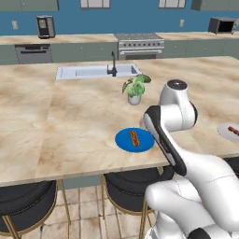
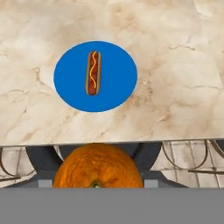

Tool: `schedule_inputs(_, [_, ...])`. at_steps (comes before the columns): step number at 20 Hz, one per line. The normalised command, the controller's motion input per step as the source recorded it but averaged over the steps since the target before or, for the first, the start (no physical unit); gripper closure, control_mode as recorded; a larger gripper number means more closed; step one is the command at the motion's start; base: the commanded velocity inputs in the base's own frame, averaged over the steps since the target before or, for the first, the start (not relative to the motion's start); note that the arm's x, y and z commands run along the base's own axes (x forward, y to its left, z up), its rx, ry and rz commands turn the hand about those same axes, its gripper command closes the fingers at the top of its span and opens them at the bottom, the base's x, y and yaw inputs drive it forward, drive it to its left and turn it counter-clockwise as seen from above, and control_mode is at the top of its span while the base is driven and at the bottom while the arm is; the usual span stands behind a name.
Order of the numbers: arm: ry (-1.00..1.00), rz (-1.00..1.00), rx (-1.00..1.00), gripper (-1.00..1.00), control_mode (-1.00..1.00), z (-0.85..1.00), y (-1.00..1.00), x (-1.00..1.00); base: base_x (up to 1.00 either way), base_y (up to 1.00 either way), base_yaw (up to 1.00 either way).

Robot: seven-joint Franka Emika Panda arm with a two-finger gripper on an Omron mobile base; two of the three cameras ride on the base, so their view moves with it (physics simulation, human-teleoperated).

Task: Pick up the tangerine and pear from the fridge and place one fruit on each plate on the dining counter.

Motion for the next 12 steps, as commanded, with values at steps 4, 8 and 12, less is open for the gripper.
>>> schedule_inputs(4, [0.15,0.00,0.08,1.00,-1.00,-0.68,-0.02,0.74,0.00,0.00,0.00])
schedule_inputs(8, [0.07,0.00,0.03,1.00,-1.00,-0.64,-0.02,0.73,0.00,0.00,0.00])
schedule_inputs(12, [0.05,0.00,0.01,1.00,-1.00,-0.46,0.00,0.69,0.00,0.00,0.00])
